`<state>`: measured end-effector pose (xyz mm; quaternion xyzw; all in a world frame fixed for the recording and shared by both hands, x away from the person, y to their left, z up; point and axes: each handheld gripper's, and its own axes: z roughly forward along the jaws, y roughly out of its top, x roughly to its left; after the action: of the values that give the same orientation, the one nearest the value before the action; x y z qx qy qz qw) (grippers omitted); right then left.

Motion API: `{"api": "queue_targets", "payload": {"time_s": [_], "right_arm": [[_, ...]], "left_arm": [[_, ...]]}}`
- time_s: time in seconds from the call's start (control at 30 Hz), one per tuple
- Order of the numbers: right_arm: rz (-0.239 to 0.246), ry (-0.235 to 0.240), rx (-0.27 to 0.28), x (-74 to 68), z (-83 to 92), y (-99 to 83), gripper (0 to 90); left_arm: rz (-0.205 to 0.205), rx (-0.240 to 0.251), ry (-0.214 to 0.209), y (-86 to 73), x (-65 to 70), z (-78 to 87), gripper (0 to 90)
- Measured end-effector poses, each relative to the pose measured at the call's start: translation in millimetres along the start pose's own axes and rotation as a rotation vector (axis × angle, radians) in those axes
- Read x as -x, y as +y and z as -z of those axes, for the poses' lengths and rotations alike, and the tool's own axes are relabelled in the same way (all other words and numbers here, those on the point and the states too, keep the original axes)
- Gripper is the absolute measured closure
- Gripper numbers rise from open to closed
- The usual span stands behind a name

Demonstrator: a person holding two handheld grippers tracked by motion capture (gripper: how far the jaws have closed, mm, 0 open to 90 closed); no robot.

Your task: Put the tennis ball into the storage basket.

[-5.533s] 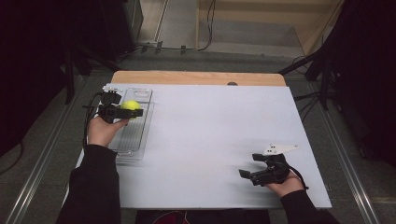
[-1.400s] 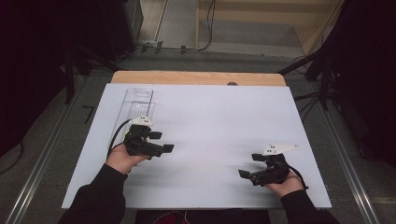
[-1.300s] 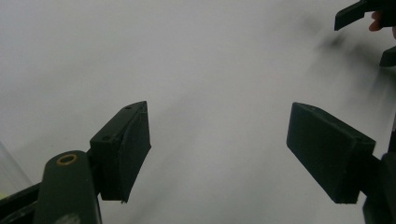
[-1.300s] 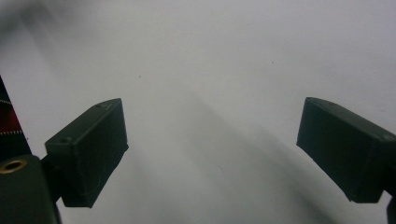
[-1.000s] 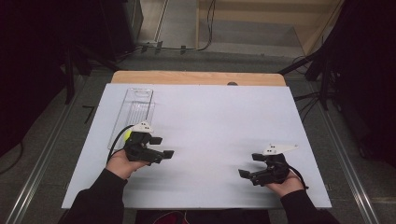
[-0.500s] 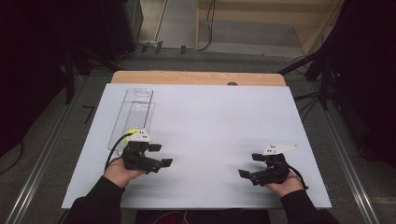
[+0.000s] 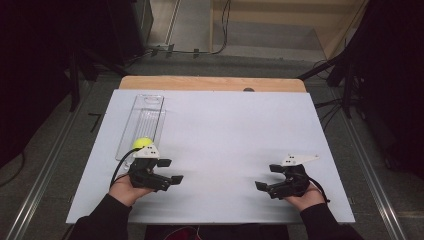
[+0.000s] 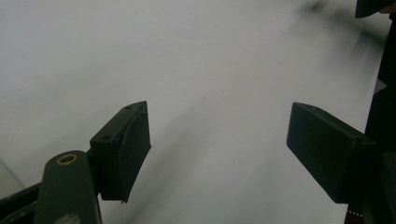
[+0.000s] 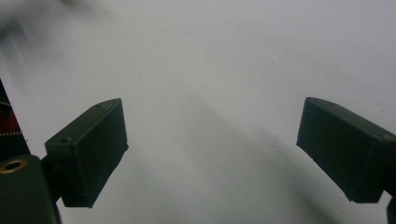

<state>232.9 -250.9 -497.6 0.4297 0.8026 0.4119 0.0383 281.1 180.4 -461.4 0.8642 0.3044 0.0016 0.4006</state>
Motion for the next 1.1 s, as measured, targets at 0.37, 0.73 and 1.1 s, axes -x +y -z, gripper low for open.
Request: {"api": "queue_targets", "payload": {"time_s": [0.37,0.73,1.1], "right_arm": [[-0.002,-0.001,0.0,-0.3,-0.4,0.1,6.8],[0.001,0.003,0.001,-0.5,-0.6,0.2,6.8],[0.003,0.003,-0.002,-0.6,-0.8,0.2,6.8]], "left_arm": [[0.006,-0.024,-0.003,-9.4,2.6,0.1,21.9],[0.017,-0.023,0.013,-19.4,2.1,1.9,22.0],[0.026,-0.021,0.032,-27.9,-1.1,4.1,23.1]]}}
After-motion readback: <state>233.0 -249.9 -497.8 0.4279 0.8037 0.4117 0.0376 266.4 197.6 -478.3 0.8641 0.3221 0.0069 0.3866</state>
